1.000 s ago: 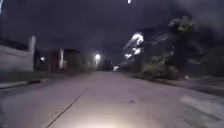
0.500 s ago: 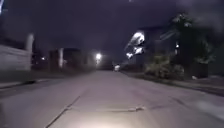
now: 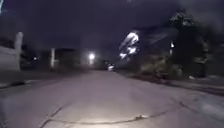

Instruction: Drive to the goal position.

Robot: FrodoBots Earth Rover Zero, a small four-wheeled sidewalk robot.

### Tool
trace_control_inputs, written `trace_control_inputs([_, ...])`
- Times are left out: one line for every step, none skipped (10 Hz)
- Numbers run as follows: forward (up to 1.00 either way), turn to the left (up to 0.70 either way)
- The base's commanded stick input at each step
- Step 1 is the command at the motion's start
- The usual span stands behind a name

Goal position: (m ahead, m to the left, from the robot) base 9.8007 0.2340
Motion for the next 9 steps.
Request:
trace_control_inputs([0.7, -0.35])
trace_control_inputs([0.7, -0.28])
trace_control_inputs([0.7, 0.0])
trace_control_inputs([0.7, 0.0])
trace_control_inputs([0.7, 0.0])
trace_control_inputs([0.7, 0.0])
trace_control_inputs([0.7, 0.0])
trace_control_inputs([0.7, 0.0])
trace_control_inputs([0.7, 0.0])
